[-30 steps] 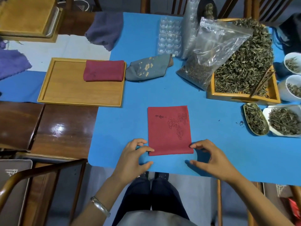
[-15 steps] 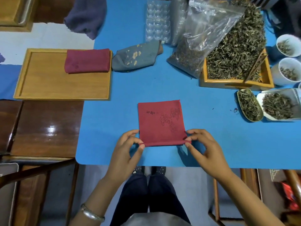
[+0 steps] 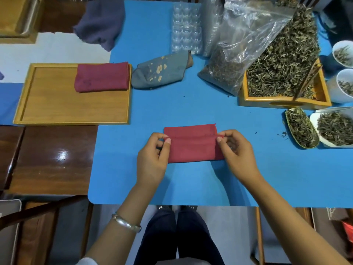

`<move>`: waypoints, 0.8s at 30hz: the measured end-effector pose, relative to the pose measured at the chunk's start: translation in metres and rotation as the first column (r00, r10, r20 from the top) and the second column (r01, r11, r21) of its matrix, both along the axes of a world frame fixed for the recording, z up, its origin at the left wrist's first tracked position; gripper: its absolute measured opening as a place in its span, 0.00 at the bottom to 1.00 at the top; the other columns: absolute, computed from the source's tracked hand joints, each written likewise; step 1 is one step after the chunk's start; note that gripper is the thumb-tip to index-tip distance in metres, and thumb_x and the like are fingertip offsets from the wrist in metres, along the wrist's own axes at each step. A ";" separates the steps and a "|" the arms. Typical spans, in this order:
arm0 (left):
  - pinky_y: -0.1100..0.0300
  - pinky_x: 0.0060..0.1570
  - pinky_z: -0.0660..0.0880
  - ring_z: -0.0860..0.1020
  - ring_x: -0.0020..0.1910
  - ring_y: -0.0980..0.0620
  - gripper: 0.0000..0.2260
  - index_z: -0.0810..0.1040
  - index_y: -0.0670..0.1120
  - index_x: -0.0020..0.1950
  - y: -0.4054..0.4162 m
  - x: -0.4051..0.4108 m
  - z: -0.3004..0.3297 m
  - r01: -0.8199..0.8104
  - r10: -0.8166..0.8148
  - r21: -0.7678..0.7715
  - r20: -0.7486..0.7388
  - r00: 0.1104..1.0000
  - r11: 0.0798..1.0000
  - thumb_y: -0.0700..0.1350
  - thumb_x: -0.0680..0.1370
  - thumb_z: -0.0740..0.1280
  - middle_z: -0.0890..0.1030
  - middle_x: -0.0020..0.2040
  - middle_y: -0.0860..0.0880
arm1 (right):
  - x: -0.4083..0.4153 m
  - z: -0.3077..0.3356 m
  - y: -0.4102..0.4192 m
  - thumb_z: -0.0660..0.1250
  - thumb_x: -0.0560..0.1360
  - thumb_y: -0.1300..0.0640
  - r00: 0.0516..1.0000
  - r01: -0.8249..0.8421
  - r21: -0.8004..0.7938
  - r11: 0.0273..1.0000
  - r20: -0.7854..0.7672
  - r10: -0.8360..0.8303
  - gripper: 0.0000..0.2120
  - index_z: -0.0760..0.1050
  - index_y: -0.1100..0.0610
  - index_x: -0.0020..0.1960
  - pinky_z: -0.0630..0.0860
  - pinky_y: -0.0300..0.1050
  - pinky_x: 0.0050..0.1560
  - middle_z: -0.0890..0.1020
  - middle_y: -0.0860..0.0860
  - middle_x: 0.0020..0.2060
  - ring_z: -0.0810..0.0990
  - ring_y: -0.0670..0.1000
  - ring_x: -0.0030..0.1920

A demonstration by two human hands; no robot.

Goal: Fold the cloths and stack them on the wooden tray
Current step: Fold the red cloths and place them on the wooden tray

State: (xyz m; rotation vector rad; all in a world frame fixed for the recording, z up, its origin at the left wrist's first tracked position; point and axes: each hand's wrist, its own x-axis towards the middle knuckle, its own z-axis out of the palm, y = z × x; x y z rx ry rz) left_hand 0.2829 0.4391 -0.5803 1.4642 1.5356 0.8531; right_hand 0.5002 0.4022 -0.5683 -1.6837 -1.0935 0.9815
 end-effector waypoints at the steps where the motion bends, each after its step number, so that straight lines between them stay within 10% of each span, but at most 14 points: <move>1: 0.60 0.31 0.69 0.70 0.28 0.58 0.02 0.73 0.55 0.47 0.006 0.002 -0.001 -0.011 0.012 0.018 -0.036 0.999 1.000 0.50 0.79 0.63 0.75 0.31 0.57 | 0.000 -0.002 0.007 0.65 0.78 0.59 0.998 -0.001 0.004 1.000 0.059 0.001 0.05 0.75 0.49 0.47 0.73 0.34 0.37 0.80 0.44 0.37 0.76 0.41 0.36; 10: 0.54 0.34 0.73 0.75 0.33 0.48 0.11 0.72 0.48 0.44 0.036 0.007 -0.007 -0.075 0.065 -0.016 -0.338 0.939 0.997 0.54 0.79 0.62 0.74 0.30 0.53 | -0.006 -0.014 0.046 0.61 0.79 0.55 0.843 -0.097 -0.029 0.995 0.528 0.098 0.07 0.72 0.56 0.55 0.64 0.40 0.39 0.77 0.47 0.41 0.74 0.48 0.38; 24: 0.53 0.35 0.73 0.77 0.35 0.46 0.11 0.70 0.48 0.46 0.042 0.010 -0.005 -0.032 0.015 -0.029 -0.466 0.885 0.999 0.55 0.79 0.60 0.77 0.34 0.50 | -0.013 -0.016 0.051 0.61 0.79 0.54 0.750 -0.041 -0.082 0.996 0.656 0.085 0.10 0.71 0.58 0.56 0.70 0.45 0.39 0.78 0.54 0.48 0.78 0.56 0.45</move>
